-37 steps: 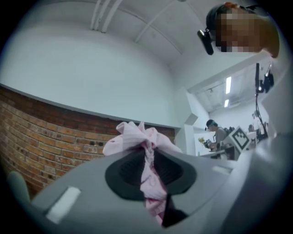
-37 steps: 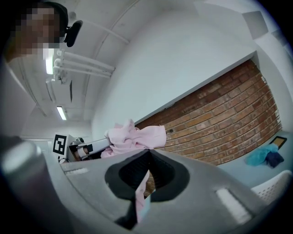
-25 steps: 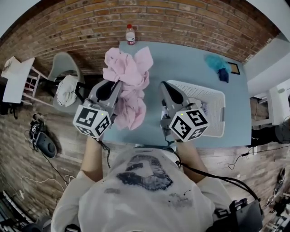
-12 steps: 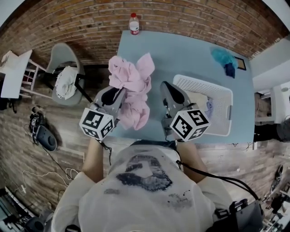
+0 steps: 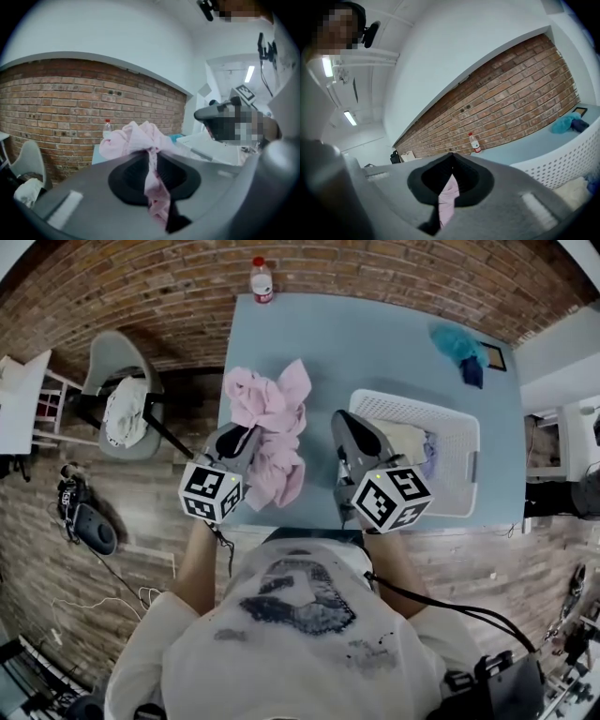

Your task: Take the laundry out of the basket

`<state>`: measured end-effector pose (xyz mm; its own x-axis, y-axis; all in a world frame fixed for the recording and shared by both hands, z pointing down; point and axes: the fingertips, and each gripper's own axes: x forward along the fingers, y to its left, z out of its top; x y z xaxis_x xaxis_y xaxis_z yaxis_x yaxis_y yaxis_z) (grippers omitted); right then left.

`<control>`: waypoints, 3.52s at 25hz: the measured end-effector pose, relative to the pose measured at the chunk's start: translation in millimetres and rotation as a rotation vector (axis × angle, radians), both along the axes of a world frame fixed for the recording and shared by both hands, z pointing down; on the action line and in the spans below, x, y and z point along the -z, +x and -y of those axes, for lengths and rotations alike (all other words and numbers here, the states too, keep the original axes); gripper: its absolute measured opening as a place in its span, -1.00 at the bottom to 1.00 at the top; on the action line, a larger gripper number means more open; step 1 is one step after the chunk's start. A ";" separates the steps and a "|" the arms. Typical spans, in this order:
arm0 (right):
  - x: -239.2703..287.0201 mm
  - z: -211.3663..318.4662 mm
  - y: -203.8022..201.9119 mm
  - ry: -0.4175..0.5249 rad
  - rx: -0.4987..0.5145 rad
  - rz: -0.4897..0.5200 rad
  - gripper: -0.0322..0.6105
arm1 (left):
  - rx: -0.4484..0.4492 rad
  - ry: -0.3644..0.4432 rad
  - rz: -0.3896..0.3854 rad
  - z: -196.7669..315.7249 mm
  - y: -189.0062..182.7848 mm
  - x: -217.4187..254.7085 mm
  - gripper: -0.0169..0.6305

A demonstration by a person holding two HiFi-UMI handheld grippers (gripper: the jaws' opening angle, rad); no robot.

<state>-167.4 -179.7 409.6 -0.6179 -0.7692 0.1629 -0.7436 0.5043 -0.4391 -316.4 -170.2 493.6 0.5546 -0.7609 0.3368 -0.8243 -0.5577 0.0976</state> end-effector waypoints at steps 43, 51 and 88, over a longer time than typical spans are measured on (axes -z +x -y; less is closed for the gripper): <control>-6.4 -11.9 42.5 -0.022 -0.083 -0.020 -0.91 | 0.146 -0.199 0.054 31.4 5.2 -87.8 -0.79; -3.0 -18.9 51.5 -0.010 -0.064 -0.010 -0.91 | 0.165 -0.159 0.053 23.0 12.7 -66.6 -0.79; 22.8 -19.9 219.8 0.051 -0.060 -0.027 -0.91 | 0.148 0.169 -0.004 7.4 198.3 98.6 -0.97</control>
